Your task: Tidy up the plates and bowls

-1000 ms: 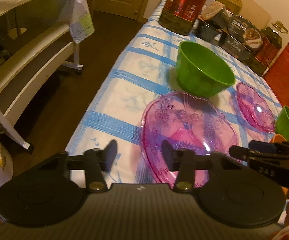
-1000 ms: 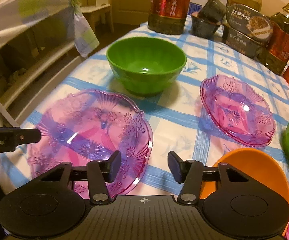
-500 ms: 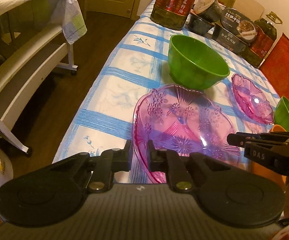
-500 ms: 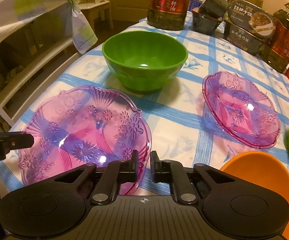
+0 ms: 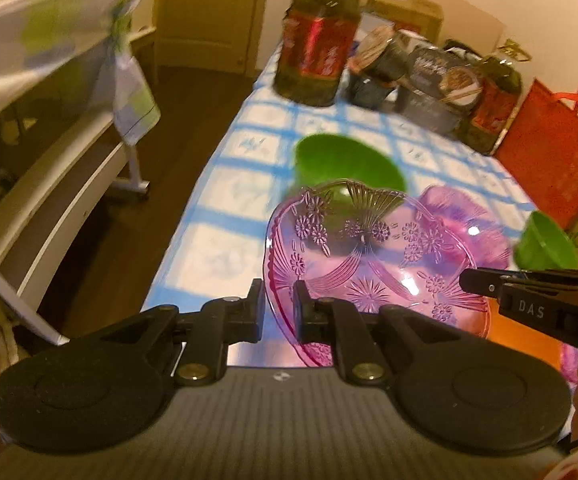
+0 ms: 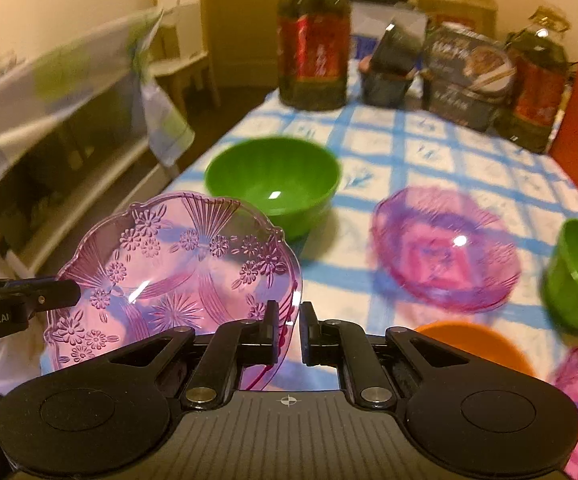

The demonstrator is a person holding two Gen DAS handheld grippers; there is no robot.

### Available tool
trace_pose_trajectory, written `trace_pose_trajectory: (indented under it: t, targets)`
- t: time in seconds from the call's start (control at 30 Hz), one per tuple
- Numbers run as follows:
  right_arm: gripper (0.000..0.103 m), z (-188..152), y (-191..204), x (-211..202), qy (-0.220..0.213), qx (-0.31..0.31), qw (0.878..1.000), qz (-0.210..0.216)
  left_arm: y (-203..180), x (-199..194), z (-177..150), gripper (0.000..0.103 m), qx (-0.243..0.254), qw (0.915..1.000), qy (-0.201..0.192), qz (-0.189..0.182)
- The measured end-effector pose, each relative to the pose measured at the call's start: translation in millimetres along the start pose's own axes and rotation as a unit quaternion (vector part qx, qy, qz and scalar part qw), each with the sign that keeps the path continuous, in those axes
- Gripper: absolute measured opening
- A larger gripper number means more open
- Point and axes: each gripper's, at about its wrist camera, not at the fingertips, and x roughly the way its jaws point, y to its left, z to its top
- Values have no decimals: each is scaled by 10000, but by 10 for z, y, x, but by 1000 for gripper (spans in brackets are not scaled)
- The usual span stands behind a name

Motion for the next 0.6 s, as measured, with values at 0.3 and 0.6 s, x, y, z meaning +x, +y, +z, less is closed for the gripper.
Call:
trace_pose_trajectory:
  t: [0.3, 0.6]
  targets:
    - [10, 186, -687, -283, -310, 497, 9970, -507, -742, 170, 374, 12, 441, 9975, -133, -536]
    - [10, 313, -1463, -165, -315, 777, 9924, -903, -1425, 805, 645, 12, 783, 9928, 7, -901]
